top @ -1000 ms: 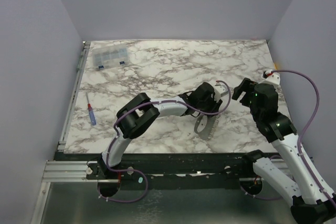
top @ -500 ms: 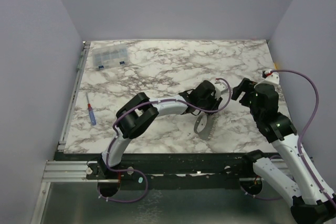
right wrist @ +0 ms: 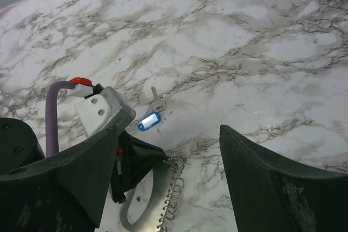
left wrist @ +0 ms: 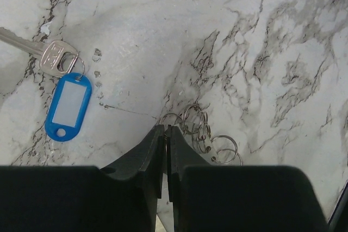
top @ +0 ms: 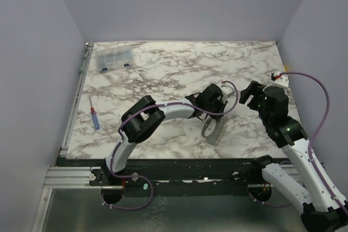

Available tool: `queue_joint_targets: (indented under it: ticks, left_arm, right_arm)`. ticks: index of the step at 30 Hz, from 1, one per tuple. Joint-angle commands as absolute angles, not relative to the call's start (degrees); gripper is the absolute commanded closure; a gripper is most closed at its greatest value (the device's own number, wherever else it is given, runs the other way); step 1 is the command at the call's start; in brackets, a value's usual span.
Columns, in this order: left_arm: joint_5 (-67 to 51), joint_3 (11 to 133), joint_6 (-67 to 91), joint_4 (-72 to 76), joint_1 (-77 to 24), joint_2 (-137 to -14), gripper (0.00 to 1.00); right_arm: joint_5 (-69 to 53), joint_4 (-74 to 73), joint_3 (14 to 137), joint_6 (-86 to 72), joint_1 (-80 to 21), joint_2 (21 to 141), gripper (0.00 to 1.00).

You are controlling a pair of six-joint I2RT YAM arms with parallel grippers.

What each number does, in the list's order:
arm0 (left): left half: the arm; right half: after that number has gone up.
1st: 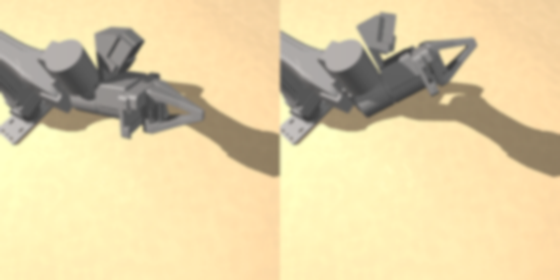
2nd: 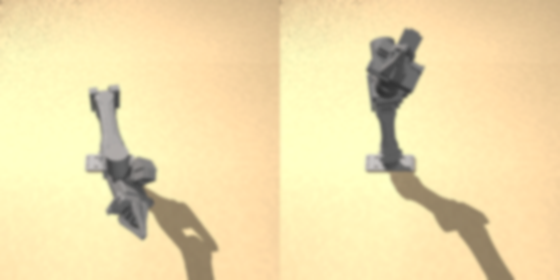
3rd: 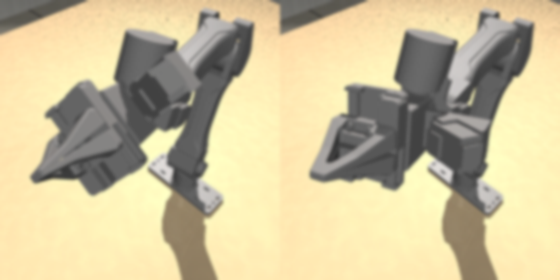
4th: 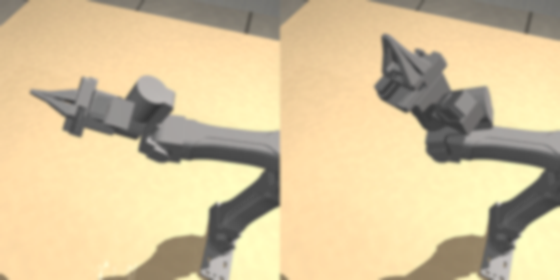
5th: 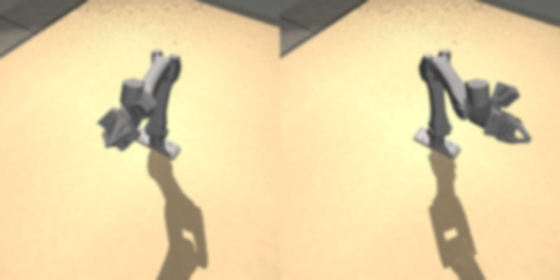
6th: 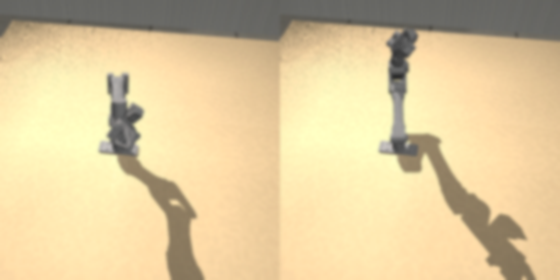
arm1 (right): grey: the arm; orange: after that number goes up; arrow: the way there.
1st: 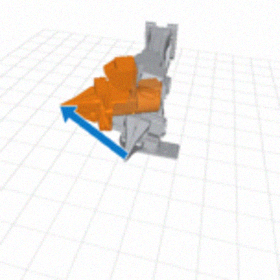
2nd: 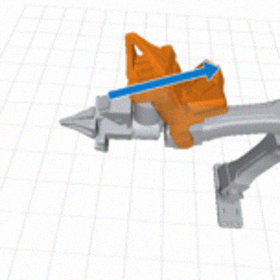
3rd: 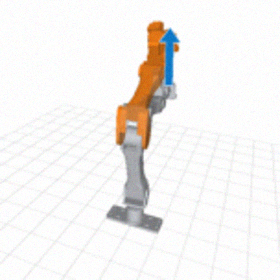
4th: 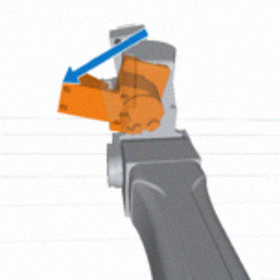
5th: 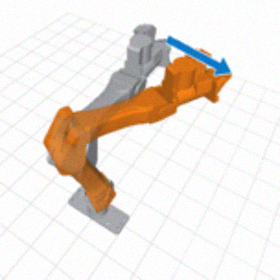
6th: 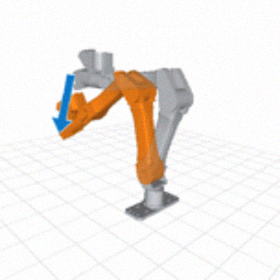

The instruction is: Put the keys on the keyring

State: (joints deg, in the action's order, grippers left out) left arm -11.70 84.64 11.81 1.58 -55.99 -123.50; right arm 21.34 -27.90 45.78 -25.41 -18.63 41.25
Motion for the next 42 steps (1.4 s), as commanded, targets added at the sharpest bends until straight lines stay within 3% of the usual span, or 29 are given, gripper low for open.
queue_joint_targets:
  ticks: [1,7,11,30,38,42]
  left_arm:
    - [-13.19,85.37,13.75,0.88,-55.99,-125.10,0.87]
    - [-12.60,85.20,14.51,0.88,-55.99,-124.92,0.72]
    - [-10.54,85.75,16.96,0.88,-56.00,-124.35,0.68]
    - [-7.18,89.14,21.14,-2.24,-57.61,-126.37,0.81]
    - [-6.69,89.23,20.38,-3.18,-57.96,-126.93,0.81]
    - [-6.74,89.95,18.99,-3.17,-58.25,-127.43,0.77]
  right_arm:
    - [20.49,-26.79,44.88,-24.78,-18.45,41.40,0.21]
    - [20.22,-26.72,44.69,-24.90,-18.41,41.30,0.21]
    - [20.04,-26.72,44.57,-24.96,-18.44,41.23,0.21]
    - [20.12,-26.63,44.05,-25.09,-18.45,40.69,0.22]
    - [19.97,-26.54,43.98,-25.06,-18.45,40.61,0.22]
    - [19.99,-26.50,43.96,-25.07,-18.41,40.52,0.22]
